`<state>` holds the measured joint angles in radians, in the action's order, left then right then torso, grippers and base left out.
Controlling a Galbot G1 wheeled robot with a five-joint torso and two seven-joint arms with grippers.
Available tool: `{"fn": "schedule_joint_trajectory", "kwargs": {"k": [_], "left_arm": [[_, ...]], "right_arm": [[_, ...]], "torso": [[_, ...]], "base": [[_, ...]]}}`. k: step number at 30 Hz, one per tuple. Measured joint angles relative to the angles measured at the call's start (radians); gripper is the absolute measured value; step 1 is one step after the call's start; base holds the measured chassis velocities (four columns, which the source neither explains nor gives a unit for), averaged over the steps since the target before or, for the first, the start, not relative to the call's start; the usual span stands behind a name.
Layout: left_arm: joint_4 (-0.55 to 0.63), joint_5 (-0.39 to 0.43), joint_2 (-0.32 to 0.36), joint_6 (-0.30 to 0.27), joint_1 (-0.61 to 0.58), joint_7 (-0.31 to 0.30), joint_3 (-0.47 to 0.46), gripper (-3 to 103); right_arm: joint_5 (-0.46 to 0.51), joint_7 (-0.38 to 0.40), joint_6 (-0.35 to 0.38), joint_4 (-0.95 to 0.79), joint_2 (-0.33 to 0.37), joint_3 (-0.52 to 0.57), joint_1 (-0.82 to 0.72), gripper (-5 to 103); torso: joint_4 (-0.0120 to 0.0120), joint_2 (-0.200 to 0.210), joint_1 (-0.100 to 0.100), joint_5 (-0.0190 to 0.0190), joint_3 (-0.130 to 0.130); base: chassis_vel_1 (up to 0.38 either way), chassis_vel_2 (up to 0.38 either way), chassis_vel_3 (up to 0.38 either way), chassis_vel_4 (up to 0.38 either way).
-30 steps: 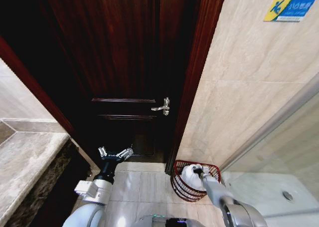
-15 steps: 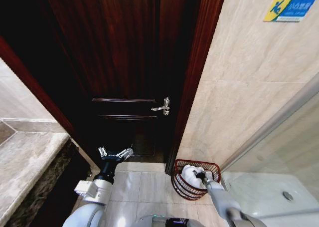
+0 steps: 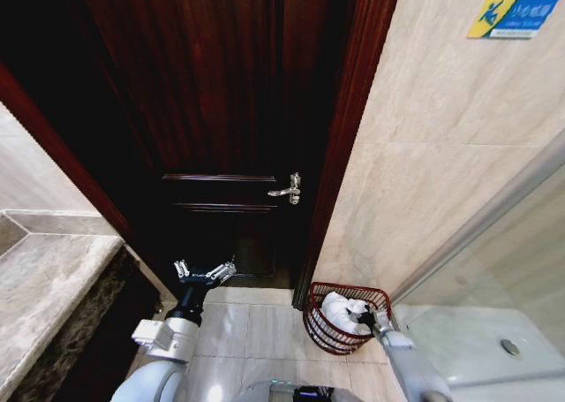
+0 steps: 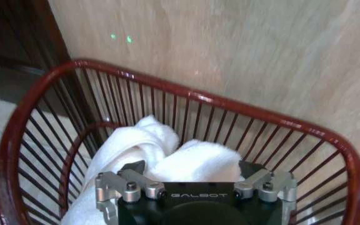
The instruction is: Discard the used towel into the hamper.
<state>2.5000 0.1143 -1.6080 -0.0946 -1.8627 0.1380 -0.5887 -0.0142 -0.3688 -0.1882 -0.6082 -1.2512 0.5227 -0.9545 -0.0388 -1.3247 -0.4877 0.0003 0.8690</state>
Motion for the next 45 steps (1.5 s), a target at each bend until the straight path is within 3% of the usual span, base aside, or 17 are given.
{"fn": "schedule_joint_trajectory", "kwargs": {"k": [4,10,13,22,28,37,45], "left_arm": [[0.0,0.0,0.0,0.0,0.0,0.0,0.0,100],[0.0,0.0,0.0,0.0,0.0,0.0,0.0,100],[0.0,0.0,0.0,0.0,0.0,0.0,0.0,100],[0.0,0.0,0.0,0.0,0.0,0.0,0.0,100],[0.0,0.0,0.0,0.0,0.0,0.0,0.0,100],[0.0,0.0,0.0,0.0,0.0,0.0,0.0,100],[0.0,0.0,0.0,0.0,0.0,0.0,0.0,100]], "right_arm": [[0.059,0.025,0.02,-0.149,0.017,-0.003,-0.081,100],[0.163,0.141,0.068,-0.467,0.033,0.016,-0.262,100],[0.218,0.211,0.064,-0.7,0.047,0.044,-0.418,100],[0.273,0.363,0.021,-1.058,0.026,0.099,-0.639,100],[0.254,0.414,-0.011,-1.359,-0.081,0.141,-0.823,100],[0.104,0.414,-0.19,-1.669,-0.229,0.168,-0.986,100],[0.064,0.418,-0.232,-1.777,-0.266,0.154,-1.009,100]], "torso": [[0.0,0.0,0.0,-0.0001,0.0],[0.0,0.0,0.0,0.0003,0.0],[0.0002,0.0,0.0,-0.0004,0.0],[-0.0003,0.0,0.0,-0.0005,0.0],[0.0001,0.0,0.0,-0.0008,0.0],[0.0,0.0,0.0,-0.0006,0.0],[-0.0001,0.0,0.0,-0.0004,0.0]], "base": [[0.0,0.0,0.0,0.0],[0.0,0.0,0.0,0.0],[0.0,0.0,0.0,0.0],[0.0,0.0,0.0,0.0],[0.0,0.0,0.0,0.0],[0.0,0.0,0.0,0.0],[0.0,0.0,0.0,0.0]]}}
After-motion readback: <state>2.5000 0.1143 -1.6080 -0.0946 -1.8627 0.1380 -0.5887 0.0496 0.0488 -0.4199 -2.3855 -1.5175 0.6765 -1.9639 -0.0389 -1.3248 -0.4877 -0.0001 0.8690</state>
